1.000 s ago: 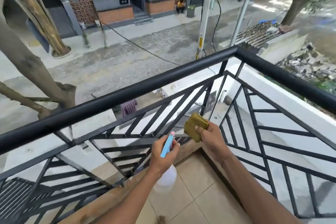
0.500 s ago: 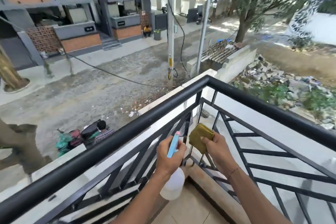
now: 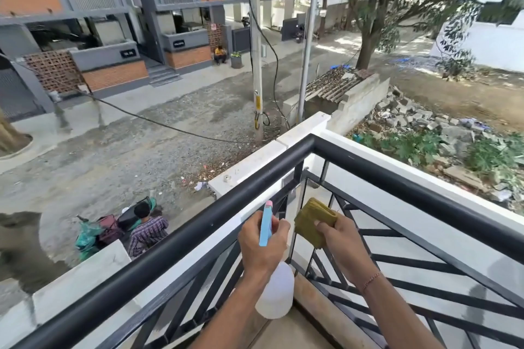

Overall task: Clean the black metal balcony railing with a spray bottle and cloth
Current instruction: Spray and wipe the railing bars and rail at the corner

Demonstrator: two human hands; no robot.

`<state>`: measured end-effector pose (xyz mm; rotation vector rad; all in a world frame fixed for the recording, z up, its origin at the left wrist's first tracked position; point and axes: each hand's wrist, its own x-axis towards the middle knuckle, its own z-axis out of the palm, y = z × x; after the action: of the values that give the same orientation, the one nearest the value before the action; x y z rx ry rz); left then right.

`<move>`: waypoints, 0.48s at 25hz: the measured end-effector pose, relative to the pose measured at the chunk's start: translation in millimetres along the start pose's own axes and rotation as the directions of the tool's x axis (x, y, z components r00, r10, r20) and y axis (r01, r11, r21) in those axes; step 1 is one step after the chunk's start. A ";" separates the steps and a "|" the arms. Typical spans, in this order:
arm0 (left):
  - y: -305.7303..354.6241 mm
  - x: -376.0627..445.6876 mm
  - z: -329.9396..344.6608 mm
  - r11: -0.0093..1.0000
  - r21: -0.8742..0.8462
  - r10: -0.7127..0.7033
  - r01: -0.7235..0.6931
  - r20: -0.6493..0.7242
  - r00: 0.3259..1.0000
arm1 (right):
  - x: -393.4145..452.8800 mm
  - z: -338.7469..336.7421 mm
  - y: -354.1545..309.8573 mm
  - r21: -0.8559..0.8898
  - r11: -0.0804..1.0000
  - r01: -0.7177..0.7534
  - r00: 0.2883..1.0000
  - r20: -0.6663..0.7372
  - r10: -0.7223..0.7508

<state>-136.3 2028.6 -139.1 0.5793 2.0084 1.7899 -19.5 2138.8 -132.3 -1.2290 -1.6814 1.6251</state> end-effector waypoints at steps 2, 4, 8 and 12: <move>2.6 5.4 11.1 1.000 0.013 0.011 -0.011 -0.014 1.000 | 10.7 -7.4 -2.5 0.002 1.000 0.000 1.000 0.026 0.000; 6.2 12.5 23.4 0.999 0.045 0.024 -0.022 -0.049 0.998 | 23.5 -15.8 -5.1 0.018 1.000 0.002 0.999 0.047 -0.002; 18.2 23.0 50.2 0.997 0.075 0.010 -0.006 -0.062 0.998 | 45.2 -33.0 -6.8 0.018 1.000 -0.001 0.996 0.092 -0.001; 28.7 34.7 80.8 0.996 0.093 -0.014 0.015 -0.016 1.000 | 62.6 -54.1 -8.9 0.007 1.000 0.005 0.992 0.123 -0.005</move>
<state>-120.4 2117.7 -120.0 0.5795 2.1099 1.7043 -5.7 2220.8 -129.3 -1.1409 -1.7497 1.7339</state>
